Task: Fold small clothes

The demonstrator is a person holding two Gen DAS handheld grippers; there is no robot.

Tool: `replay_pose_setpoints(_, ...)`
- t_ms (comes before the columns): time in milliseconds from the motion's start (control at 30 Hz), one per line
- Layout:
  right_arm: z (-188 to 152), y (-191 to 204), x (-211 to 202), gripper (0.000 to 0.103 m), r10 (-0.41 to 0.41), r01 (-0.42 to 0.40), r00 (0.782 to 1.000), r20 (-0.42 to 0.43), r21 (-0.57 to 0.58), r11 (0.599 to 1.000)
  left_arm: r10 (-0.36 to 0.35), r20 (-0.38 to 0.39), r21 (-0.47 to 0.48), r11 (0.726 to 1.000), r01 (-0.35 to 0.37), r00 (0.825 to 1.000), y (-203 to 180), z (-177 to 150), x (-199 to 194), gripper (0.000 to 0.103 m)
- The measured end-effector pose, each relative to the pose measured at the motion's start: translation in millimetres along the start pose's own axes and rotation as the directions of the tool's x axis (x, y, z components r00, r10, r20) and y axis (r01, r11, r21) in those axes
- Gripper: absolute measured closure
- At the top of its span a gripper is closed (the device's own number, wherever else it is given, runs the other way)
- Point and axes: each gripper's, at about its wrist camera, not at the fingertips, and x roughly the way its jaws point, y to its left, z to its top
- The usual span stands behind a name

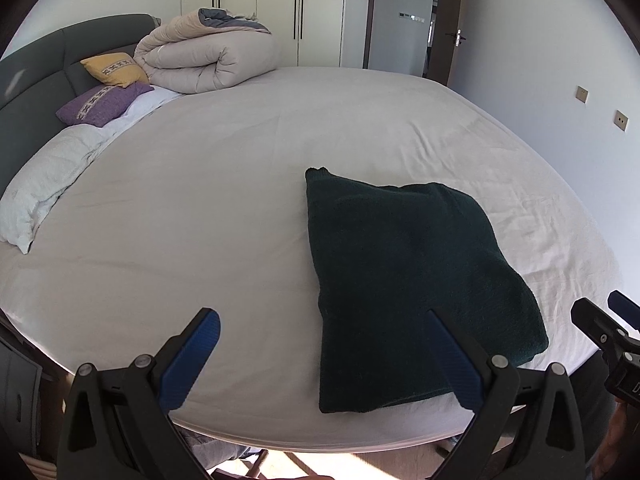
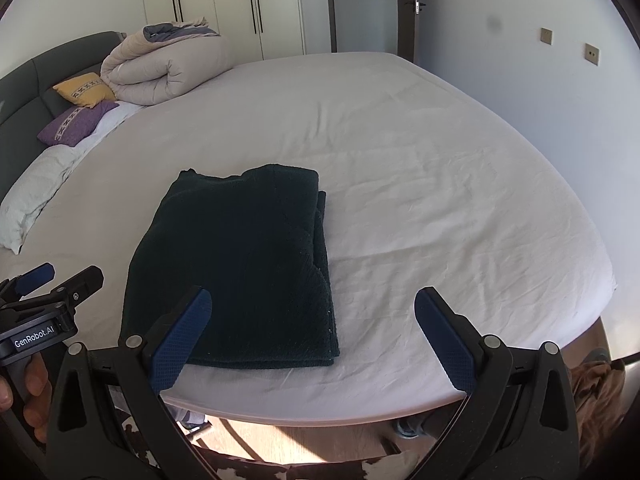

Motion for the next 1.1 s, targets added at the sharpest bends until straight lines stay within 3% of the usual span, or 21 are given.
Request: replay_pose_setpoints(1100, 0, 11, 8, 0.0, 0.012, -0.013, 1.0, -0.015, -0.017, 1.0, -0.008, -0.018, -0.006, 1.0, 0.008, 1.0, 4, 1, 2, 0.0)
